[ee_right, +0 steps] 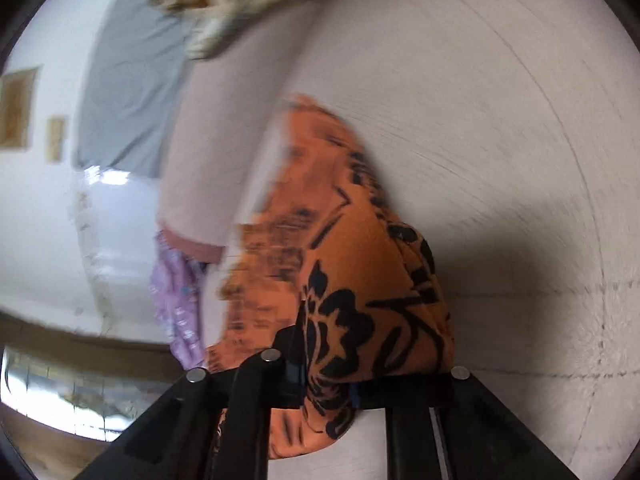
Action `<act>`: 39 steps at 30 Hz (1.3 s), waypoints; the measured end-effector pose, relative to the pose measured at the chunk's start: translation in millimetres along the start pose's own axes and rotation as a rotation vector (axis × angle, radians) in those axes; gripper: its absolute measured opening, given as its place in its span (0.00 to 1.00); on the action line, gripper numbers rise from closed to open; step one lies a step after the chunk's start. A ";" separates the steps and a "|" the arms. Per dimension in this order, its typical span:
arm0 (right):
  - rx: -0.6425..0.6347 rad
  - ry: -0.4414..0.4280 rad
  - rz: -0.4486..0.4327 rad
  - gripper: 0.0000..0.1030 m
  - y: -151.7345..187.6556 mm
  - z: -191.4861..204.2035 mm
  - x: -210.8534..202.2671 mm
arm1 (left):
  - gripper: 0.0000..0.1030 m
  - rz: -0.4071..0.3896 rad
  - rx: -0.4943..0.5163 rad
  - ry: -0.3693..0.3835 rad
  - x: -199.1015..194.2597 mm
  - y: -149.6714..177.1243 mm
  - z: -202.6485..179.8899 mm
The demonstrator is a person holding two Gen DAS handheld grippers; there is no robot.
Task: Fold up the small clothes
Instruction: 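Fold the hem up toward the collar with both grippers, release, then pat the folded blouse flat with both grippers open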
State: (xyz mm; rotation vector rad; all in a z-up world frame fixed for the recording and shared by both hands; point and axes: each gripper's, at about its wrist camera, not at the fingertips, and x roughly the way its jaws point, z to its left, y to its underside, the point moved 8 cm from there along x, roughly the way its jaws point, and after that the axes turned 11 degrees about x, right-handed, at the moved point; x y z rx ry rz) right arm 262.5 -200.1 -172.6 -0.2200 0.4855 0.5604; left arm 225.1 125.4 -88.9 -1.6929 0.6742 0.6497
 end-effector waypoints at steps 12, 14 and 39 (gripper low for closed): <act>-0.250 0.106 0.044 0.38 63.4 -25.3 -101.9 | 0.58 0.117 0.037 -0.088 -38.8 145.1 36.1; -0.134 0.169 0.103 0.60 70.3 -77.8 -98.1 | 0.57 0.147 -0.015 -0.053 -31.5 168.9 57.9; -0.544 0.174 0.160 0.64 73.7 -0.8 -46.3 | 0.05 0.275 0.228 0.000 73.7 30.1 48.2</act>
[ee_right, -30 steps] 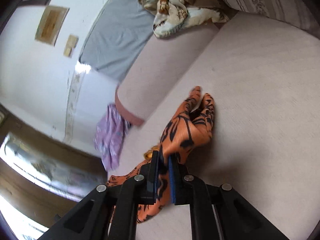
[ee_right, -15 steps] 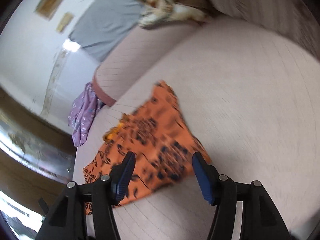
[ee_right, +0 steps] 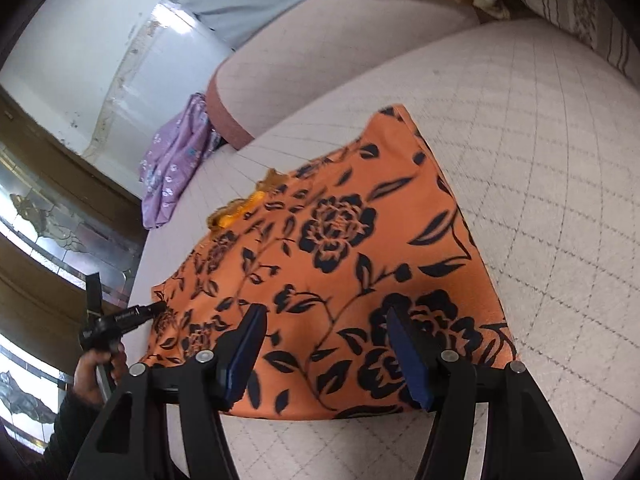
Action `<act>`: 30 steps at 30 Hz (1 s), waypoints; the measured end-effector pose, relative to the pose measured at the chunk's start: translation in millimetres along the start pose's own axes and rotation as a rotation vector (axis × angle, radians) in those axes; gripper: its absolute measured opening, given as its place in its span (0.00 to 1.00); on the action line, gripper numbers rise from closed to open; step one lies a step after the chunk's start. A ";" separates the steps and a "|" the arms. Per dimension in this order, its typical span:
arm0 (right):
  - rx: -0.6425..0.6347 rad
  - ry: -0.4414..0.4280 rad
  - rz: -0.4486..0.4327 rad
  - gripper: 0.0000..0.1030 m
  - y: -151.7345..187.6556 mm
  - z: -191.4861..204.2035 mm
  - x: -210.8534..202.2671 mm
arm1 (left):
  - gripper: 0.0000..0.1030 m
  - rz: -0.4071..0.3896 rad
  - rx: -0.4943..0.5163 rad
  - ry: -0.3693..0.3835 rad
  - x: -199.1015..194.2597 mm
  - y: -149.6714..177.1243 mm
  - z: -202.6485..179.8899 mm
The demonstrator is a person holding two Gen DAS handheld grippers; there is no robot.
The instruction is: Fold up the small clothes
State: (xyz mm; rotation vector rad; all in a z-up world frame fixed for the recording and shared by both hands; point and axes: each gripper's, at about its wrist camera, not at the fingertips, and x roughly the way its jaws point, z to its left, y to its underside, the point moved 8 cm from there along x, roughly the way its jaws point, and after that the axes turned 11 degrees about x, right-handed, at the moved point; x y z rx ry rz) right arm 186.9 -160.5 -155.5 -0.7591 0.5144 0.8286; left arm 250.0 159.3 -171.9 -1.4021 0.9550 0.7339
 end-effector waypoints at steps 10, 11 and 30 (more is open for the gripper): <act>0.016 0.012 0.028 0.64 2.7 -16.4 7.8 | 0.21 -0.088 0.060 -0.147 15.4 -1.6 14.8; 0.013 0.012 0.030 0.64 1.9 -14.9 5.8 | 0.29 -0.100 0.057 -0.155 9.4 -2.3 14.5; 0.244 -0.207 0.030 0.73 -100.4 -4.1 29.9 | 0.70 -0.095 0.096 -0.104 -37.2 92.9 -73.7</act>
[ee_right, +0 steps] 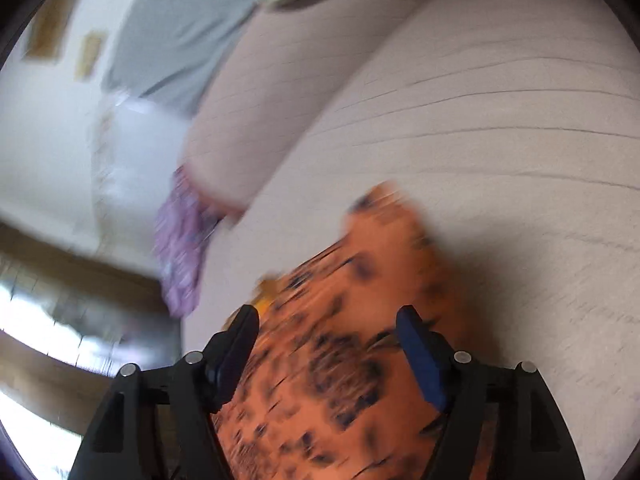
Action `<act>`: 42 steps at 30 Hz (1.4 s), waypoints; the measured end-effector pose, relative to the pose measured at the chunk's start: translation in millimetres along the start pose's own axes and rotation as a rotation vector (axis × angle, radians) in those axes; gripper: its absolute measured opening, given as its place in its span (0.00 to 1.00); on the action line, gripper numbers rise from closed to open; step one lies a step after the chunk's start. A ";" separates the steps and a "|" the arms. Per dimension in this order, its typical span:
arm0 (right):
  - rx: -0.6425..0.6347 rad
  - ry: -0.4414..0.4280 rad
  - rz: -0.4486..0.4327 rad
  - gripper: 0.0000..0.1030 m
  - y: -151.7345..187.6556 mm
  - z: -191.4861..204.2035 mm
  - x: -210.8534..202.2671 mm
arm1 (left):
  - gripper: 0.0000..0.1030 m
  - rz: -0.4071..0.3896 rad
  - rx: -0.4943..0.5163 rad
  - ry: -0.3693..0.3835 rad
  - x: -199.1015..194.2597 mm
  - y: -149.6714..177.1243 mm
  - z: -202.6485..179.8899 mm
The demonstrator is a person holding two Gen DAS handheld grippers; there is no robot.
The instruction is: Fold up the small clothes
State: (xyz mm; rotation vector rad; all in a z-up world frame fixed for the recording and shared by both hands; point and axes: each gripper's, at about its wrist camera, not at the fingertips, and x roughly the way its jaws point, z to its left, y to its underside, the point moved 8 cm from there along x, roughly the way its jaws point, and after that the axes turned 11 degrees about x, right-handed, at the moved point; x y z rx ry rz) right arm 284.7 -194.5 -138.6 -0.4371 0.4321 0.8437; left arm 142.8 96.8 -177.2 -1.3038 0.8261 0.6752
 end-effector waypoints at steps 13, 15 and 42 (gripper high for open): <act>-0.190 0.145 0.063 0.79 97.7 -15.9 -16.7 | 0.79 0.077 -0.008 -0.082 7.1 26.4 13.4; -0.094 0.170 0.047 0.73 98.2 -46.6 -14.4 | 0.79 0.057 -0.055 -0.080 -6.6 24.3 19.8; -0.096 0.183 -0.074 0.84 156.9 -62.1 -75.6 | 0.84 0.000 -0.126 -0.120 -17.0 54.6 36.3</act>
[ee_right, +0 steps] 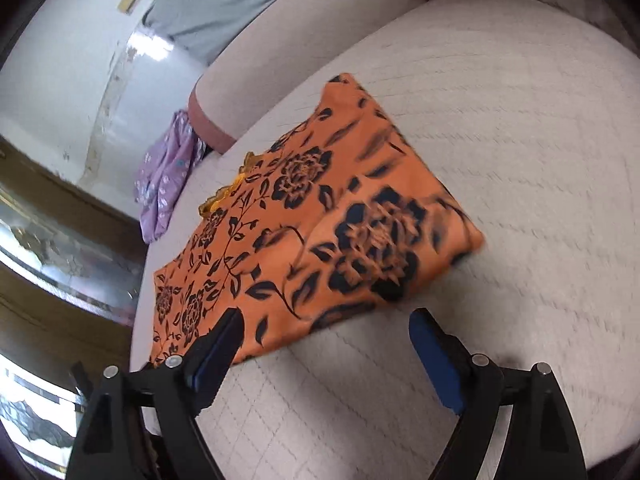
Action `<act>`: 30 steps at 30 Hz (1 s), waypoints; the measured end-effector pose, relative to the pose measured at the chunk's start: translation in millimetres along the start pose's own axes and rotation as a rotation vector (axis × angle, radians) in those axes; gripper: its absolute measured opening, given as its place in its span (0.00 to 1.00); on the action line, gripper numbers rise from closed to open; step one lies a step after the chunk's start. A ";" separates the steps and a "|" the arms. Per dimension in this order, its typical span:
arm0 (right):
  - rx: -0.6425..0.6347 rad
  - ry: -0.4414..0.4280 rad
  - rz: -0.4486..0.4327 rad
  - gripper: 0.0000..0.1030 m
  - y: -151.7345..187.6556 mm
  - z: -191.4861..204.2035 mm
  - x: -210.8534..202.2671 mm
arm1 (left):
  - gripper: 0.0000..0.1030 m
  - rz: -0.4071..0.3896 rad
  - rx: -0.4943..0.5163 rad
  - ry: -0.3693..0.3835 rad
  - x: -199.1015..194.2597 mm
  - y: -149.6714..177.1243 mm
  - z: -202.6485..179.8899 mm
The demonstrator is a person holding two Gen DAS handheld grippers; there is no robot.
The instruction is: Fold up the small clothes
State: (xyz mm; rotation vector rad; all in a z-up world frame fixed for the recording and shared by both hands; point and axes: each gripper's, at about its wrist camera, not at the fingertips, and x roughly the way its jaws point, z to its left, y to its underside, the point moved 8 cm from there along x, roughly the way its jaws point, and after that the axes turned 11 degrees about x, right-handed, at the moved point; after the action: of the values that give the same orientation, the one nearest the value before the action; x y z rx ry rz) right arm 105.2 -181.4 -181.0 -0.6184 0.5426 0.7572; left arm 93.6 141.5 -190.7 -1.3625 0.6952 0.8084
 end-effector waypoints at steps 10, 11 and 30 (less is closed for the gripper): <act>-0.081 -0.132 -0.057 0.85 -15.4 45.1 -29.0 | 0.85 -0.085 0.050 -0.043 -19.4 -15.8 -13.7; -0.094 -0.138 -0.063 0.85 -20.7 51.2 -26.9 | 0.85 -0.040 0.057 -0.047 -11.0 -8.5 -13.0; -0.031 0.034 -0.016 0.88 -65.9 43.3 44.1 | 0.88 -0.049 -0.018 -0.005 2.3 -1.4 1.3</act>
State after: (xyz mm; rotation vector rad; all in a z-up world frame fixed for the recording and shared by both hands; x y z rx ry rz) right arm 192.0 -169.2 -158.8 -0.6648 0.5577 0.7418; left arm 96.1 143.0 -191.7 -1.3876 0.6497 0.7804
